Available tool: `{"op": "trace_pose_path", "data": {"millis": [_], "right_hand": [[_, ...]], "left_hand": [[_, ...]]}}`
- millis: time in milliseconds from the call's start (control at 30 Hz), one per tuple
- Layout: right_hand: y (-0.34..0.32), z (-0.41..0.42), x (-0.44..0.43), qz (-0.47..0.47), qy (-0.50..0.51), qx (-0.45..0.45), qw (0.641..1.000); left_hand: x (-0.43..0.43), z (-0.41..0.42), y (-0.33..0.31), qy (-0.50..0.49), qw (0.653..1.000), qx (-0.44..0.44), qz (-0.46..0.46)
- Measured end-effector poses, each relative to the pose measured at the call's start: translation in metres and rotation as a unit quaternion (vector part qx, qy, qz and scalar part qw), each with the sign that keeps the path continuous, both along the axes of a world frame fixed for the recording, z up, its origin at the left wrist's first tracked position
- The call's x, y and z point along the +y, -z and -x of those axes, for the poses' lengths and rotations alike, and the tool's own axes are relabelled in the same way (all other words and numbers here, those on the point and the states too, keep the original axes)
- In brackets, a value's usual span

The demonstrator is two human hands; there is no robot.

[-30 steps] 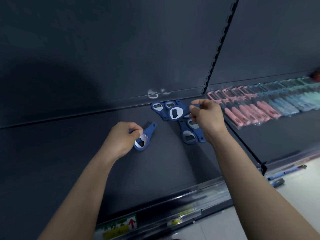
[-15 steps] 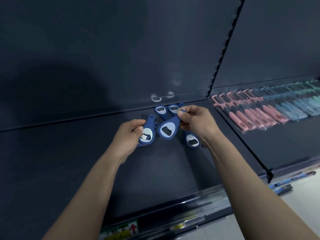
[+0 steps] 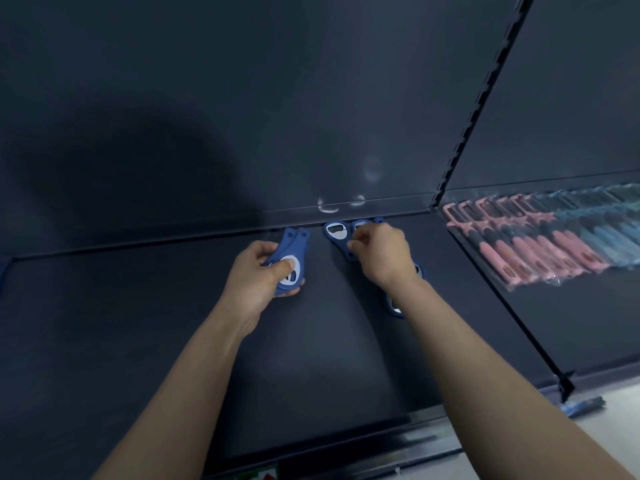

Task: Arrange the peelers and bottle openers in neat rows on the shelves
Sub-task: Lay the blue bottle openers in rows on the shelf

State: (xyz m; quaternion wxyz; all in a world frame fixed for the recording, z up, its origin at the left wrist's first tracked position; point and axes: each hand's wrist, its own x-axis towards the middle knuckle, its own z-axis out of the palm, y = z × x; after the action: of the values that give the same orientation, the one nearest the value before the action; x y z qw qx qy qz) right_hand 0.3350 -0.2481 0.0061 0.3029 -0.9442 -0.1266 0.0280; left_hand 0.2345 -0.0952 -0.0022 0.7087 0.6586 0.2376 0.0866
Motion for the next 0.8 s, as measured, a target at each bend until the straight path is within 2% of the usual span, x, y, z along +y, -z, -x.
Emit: {"op": "trace_pose_path", "data": {"millis": [67,233,467,633,800], "right_hand": [[0.005,0.000,0.006,0.084,-0.021,-0.008,0.996],[0.009,0.003,0.018,0.168,-0.041,-0.063,0.983],[0.008,0.006,0.018,0.119,-0.110,-0.042,0.986],[0.012,0.014,0.025,0.030,-0.044,-0.058,0.997],[0.013,0.029,0.042,0.097,-0.093,-0.015,0.991]], "left_hand": [[0.003,-0.002,0.001,-0.009,1.000,-0.001,-0.003],[0.012,-0.008,0.004,-0.035,0.999,-0.006,0.028],[0.024,-0.011,0.009,-0.076,0.996,-0.011,0.043],[0.023,-0.010,0.011,-0.071,0.996,-0.027,0.039],[0.023,-0.009,0.011,-0.067,0.997,-0.032,0.022]]}}
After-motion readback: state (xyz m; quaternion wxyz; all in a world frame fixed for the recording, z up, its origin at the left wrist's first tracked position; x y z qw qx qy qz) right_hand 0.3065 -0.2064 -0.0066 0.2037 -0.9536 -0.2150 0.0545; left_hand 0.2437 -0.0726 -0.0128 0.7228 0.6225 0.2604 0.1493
